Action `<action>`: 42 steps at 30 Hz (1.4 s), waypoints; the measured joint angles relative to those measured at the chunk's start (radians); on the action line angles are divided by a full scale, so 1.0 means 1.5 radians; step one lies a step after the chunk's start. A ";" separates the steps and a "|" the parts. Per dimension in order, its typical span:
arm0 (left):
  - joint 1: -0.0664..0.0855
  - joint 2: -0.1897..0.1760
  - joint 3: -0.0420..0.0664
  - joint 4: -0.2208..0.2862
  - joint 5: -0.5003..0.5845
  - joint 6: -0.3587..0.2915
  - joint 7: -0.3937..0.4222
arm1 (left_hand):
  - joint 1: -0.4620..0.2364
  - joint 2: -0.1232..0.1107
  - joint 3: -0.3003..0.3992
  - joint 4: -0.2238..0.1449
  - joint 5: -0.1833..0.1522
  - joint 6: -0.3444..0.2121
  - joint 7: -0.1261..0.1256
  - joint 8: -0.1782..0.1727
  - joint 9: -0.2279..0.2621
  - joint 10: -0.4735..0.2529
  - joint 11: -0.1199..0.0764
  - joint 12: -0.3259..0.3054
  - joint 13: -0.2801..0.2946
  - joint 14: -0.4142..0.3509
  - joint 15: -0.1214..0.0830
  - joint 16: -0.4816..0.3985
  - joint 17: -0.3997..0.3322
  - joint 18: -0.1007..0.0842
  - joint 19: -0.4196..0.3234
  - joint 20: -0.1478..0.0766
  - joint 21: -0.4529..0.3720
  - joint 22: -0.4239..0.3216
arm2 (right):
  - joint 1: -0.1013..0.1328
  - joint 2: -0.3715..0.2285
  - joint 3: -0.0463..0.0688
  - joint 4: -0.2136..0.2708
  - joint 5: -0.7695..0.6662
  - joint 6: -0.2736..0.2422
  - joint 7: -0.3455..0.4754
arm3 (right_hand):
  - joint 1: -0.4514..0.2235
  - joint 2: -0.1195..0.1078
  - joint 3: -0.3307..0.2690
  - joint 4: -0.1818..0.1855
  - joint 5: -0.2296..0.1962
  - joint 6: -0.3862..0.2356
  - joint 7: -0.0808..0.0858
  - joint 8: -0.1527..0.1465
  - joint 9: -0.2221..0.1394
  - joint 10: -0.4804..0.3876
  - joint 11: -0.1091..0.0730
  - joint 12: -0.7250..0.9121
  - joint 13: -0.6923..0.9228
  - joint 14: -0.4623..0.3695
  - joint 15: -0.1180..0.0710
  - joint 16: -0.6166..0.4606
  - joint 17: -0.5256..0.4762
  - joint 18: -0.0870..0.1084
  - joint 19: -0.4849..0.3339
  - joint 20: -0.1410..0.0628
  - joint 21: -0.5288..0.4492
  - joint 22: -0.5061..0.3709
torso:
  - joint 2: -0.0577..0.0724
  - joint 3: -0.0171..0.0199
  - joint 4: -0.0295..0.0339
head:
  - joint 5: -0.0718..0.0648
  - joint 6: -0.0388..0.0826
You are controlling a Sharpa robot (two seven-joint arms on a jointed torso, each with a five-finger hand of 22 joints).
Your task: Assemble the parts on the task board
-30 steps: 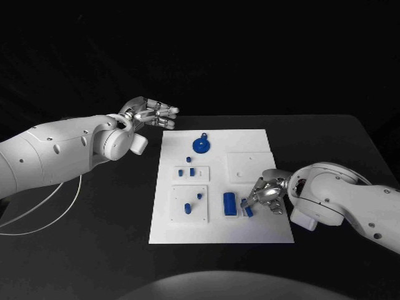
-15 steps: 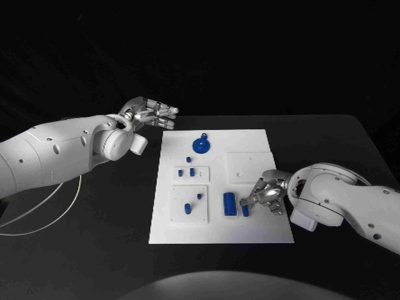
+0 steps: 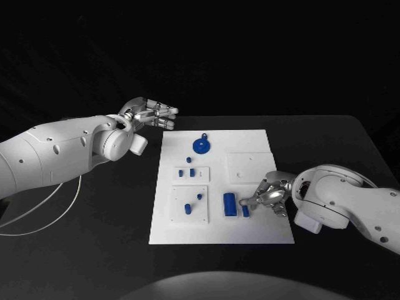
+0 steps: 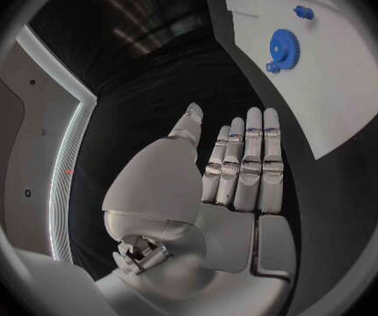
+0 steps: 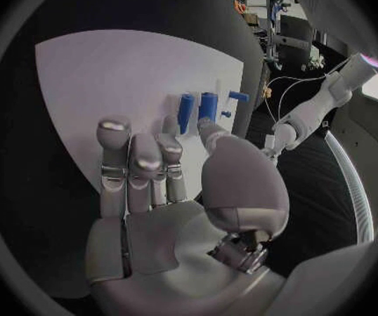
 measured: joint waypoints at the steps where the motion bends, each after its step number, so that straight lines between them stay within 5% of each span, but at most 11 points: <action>1: 0.000 0.000 0.000 0.000 0.000 0.000 0.000 | 0.000 0.000 0.000 0.000 0.000 0.000 0.000 0.000 0.000 0.000 0.000 0.000 0.000 0.000 0.000 0.000 0.000 0.000 0.000 0.000 0.000 0.000 | 0.000 -0.003 0.000 0.002 0.000 0.000 0.001 | 0.000 0.000 0.000 0.000 0.000 0.000 0.000 0.000 0.001 0.000 0.000 0.000 0.000 0.000 0.000 0.000 0.000 0.000 0.000 0.000 0.000 0.000 | 0.000 0.0000 0.0000 | 0.000 0.000; 25: 0.000 0.000 0.000 -0.002 0.000 0.000 0.000 | 0.000 0.000 0.000 0.000 0.000 0.000 0.000 0.000 0.000 0.000 0.000 0.000 0.000 0.000 0.000 0.000 0.000 0.000 0.000 0.000 0.000 0.000 | -0.012 -0.033 0.000 0.032 0.013 0.060 0.021 | 0.028 0.007 -0.035 -0.043 0.000 0.007 -0.003 0.000 0.007 0.000 0.000 -0.003 0.002 0.000 0.000 -0.002 0.003 0.000 0.000 0.000 -0.004 0.000 | 0.000 -0.0001 0.0001 | -0.006 0.002; 34: 0.000 0.000 0.000 -0.002 -0.001 0.000 0.000 | 0.000 0.000 0.000 0.000 0.000 0.000 0.000 0.000 0.000 0.000 0.000 0.000 0.000 0.000 0.000 0.000 0.000 0.000 0.000 0.000 0.000 -0.001 | -0.015 -0.026 0.000 0.022 0.005 0.061 0.018 | 0.015 0.045 -0.001 -0.068 0.000 0.008 -0.004 0.000 0.019 0.001 -0.001 -0.003 0.005 -0.001 0.000 -0.002 0.004 0.000 0.000 0.000 -0.004 0.000 | 0.000 -0.0003 0.0007 | -0.005 0.000; 42: 0.000 0.000 0.000 -0.002 -0.001 0.000 0.000 | 0.000 0.000 0.000 0.000 0.000 0.000 0.000 0.000 0.000 0.000 0.000 0.000 0.000 0.000 0.000 0.000 0.000 0.000 0.000 0.000 0.000 0.000 | -0.015 -0.018 0.000 0.010 -0.001 0.057 0.013 | 0.004 0.056 0.004 -0.082 0.000 0.008 -0.004 0.000 0.030 0.002 -0.002 -0.003 0.005 -0.001 -0.004 -0.005 0.004 0.000 0.000 0.000 -0.004 0.000 | 0.000 -0.0004 0.0006 | -0.005 -0.001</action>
